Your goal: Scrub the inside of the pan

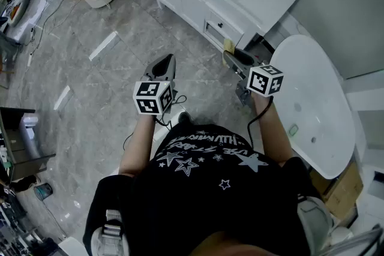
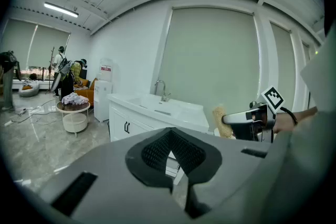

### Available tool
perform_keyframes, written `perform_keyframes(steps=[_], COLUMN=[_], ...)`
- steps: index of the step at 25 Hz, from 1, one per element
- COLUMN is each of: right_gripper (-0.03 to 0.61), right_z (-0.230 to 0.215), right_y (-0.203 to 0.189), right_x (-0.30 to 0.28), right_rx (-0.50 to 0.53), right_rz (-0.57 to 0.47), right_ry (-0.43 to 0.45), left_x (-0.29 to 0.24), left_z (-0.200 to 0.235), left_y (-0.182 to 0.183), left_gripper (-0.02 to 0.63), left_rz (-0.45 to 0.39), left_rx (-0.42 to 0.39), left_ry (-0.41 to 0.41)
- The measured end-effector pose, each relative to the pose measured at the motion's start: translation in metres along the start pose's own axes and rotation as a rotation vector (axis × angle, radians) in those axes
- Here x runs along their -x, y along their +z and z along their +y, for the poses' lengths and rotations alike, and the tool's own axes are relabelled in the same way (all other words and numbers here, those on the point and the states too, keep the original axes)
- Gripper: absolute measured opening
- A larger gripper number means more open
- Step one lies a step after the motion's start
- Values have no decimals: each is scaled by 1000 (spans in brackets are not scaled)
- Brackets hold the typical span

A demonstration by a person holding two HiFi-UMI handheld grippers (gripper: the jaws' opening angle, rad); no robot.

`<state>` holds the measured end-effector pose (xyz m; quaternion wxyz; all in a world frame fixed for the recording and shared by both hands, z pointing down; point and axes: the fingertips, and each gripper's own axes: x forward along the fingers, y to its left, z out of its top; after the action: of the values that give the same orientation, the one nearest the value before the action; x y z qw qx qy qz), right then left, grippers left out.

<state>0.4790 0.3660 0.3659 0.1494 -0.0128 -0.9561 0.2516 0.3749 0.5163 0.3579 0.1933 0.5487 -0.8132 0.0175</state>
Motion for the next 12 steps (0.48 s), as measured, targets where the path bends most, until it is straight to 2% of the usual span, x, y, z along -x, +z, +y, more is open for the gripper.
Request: perform_keyframes(steps=[12], right_gripper=[137], right_z=[-1], right_y=[1], right_x=[-21], right_rx=[8], right_rz=[4], right_ry=[-44], left_x=[-20], left_z=[20], left_y=[3], left_gripper=[8], left_rz=[6], left_rx=[3], left_ry=[-38])
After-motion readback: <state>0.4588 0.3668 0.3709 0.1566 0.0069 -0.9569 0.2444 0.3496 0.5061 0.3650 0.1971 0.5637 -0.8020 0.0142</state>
